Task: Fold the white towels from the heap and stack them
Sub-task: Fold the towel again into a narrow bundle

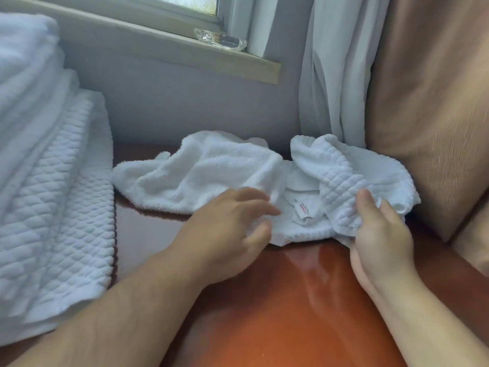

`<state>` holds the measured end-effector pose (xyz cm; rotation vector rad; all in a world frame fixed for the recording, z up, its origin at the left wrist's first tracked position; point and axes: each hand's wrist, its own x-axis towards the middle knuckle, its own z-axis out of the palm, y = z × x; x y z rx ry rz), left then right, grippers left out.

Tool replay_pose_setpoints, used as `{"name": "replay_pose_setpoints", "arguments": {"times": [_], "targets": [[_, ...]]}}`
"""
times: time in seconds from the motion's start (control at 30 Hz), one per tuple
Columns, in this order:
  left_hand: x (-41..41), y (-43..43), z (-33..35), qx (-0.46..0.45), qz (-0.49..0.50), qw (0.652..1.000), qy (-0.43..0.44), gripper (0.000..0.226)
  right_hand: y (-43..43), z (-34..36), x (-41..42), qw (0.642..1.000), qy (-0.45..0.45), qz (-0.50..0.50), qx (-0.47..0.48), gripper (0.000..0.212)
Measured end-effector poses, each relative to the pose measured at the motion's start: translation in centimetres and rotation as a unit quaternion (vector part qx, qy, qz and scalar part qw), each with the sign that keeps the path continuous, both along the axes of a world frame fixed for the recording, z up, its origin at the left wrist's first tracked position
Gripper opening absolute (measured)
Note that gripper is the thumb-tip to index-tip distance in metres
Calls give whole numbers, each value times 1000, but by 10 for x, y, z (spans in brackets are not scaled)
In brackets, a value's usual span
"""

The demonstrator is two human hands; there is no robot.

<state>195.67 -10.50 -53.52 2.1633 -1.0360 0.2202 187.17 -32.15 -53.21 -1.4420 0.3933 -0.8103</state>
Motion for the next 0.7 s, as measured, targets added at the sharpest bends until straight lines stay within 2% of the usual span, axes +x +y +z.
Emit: {"name": "replay_pose_setpoints", "arguments": {"times": [0.07, 0.13, 0.23, 0.27, 0.33, 0.4, 0.43, 0.5, 0.57, 0.63, 0.7], "targets": [[3, -3, -8, 68, 39, 997, 1, 52, -2, 2, -1, 998, -24, 22, 57, 21], [6, -4, -10, 97, 92, 991, 5, 63, 0, 7, -2, 994, -26, 53, 88, 25], [8, -4, -10, 104, 140, 984, 26, 73, 6, 15, -8, 990, 14, 128, 62, 37], [8, -5, -10, 99, 144, 984, 31, 74, 8, 17, -10, 989, 34, 141, 23, 38], [7, -5, -8, 88, 144, 985, 32, 72, 9, 18, -14, 979, 90, 108, -147, 31], [8, -3, -7, 79, 145, 985, 41, 72, 7, 18, -14, 934, 150, -28, -322, 19], [7, -3, -7, 78, 143, 986, 44, 71, 6, 19, -14, 912, 177, -89, -359, 22], [6, -3, -6, 70, 144, 987, 34, 66, -1, 17, -15, 880, 228, -165, -382, 58], [5, -3, -5, 38, 154, 987, -16, 51, -8, 15, -14, 852, 278, -193, -399, 94], [2, -3, -2, -15, 148, 986, -75, 37, -10, 14, -13, 843, 339, -166, -384, 113], [-2, -4, -1, -53, 109, 991, -64, 29, -11, 11, -11, 848, 375, -132, -351, 120]]}}
